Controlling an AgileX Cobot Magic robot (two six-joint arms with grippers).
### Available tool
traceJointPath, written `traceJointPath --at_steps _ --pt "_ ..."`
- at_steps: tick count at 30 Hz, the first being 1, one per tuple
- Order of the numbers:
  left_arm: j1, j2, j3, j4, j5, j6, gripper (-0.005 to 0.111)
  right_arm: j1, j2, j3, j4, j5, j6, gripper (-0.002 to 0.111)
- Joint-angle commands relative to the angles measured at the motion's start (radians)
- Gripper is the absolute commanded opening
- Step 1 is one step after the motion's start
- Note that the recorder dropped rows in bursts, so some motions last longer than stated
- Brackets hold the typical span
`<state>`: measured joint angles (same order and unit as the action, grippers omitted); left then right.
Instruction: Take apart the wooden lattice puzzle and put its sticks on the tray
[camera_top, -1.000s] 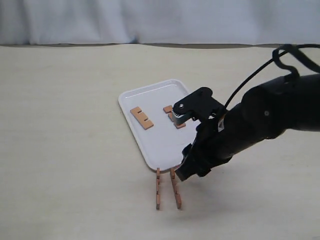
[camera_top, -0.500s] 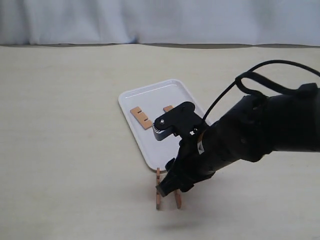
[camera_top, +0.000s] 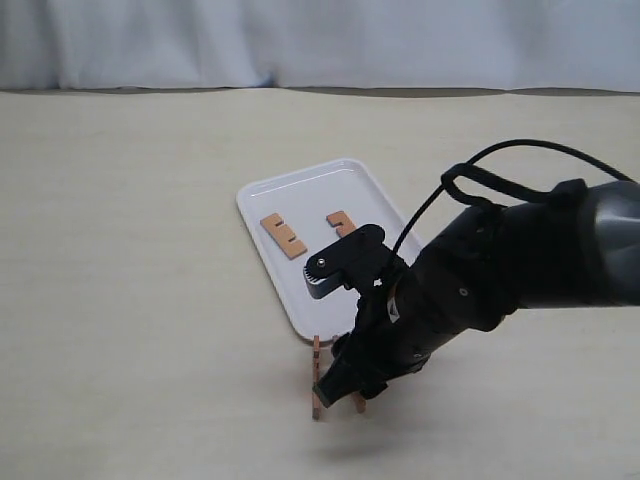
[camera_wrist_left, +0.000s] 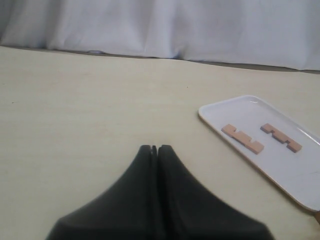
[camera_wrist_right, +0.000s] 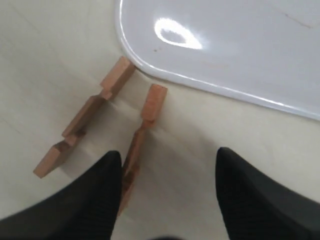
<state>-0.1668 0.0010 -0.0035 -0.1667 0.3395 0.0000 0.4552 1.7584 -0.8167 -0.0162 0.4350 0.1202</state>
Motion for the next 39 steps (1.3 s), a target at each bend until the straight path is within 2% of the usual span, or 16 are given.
traceJointPath --at_steps 1,8,17,21,24,36,39 --pt "-0.009 -0.001 0.004 -0.001 -0.010 0.000 0.000 0.001 0.007 0.001 -0.045 0.008 0.003 0.053" --pt "-0.009 -0.001 0.004 -0.001 -0.010 0.000 0.000 0.001 -0.049 -0.049 -0.051 0.060 0.003 0.053" --pt "-0.009 -0.001 0.004 -0.003 -0.010 0.000 0.000 0.022 -0.008 -0.030 -0.071 0.084 0.003 0.053" --pt "-0.009 -0.001 0.004 -0.003 -0.010 0.000 0.000 0.112 -0.008 -0.032 -0.285 0.092 0.148 0.053" --pt "-0.009 -0.001 0.004 -0.003 -0.010 0.000 0.000 0.119 -0.008 -0.032 -0.393 0.099 0.300 0.053" --pt "-0.009 -0.001 0.004 -0.003 -0.010 0.000 0.000 0.114 0.071 -0.032 -0.419 0.047 0.355 0.053" --pt "-0.009 -0.001 0.004 -0.003 -0.010 0.000 0.000 0.079 0.085 -0.032 -0.419 0.016 0.391 0.053"
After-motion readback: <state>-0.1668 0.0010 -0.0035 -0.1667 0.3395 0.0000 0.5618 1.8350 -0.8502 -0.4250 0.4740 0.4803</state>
